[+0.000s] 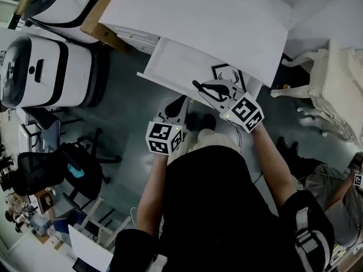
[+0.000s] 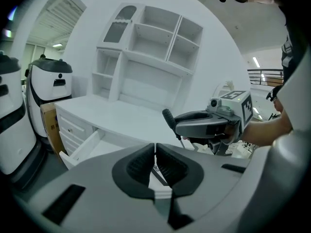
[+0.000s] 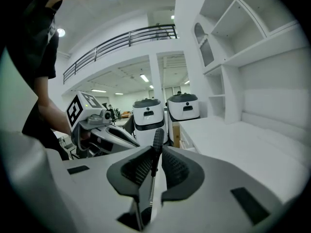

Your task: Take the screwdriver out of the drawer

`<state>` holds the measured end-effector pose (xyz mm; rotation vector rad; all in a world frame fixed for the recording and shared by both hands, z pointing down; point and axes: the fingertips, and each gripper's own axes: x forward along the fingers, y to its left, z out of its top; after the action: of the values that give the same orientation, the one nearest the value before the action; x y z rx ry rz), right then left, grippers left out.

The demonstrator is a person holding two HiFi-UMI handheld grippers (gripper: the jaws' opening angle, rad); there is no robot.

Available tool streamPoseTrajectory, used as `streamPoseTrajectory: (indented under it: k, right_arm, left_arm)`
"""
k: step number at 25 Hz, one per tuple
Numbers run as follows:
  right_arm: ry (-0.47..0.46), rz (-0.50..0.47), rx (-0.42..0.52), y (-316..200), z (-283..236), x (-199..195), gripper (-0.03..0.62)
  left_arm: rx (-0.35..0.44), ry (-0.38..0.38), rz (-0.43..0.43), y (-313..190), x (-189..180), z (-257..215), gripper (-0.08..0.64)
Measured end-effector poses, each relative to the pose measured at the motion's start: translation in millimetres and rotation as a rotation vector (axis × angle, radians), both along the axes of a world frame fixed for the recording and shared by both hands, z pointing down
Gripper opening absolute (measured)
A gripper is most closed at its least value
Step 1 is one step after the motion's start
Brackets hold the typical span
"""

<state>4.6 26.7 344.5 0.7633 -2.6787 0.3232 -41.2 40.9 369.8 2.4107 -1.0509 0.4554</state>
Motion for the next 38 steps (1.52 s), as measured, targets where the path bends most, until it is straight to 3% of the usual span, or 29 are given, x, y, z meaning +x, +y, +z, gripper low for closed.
streamPoseTrajectory:
  k: [8, 13, 17, 38]
  right_arm:
    - [-0.103, 0.14, 0.039, 16.4, -53.1, 21.8, 0.078]
    - [-0.101, 0.208, 0.1, 27.2, -79.7, 31.4, 0.074]
    - [-0.137, 0.301, 0.096, 31.9, -86.6, 43.2, 0.07]
    - [-0.148, 0.3, 0.069, 40.6, -76.8, 53.7, 0.069]
  left_arm:
    - [0.086, 0.058, -0.018, 2.0, 4.4, -45.1, 0.031]
    - [0.137, 0.082, -0.019, 4.8, 6.1, -70.6, 0.031]
    - [0.142, 0.097, -0.018, 14.1, 5.5, -75.0, 0.031]
    - [0.129, 0.098, -0.033, 18.9, 14.7, -67.1, 0.031]
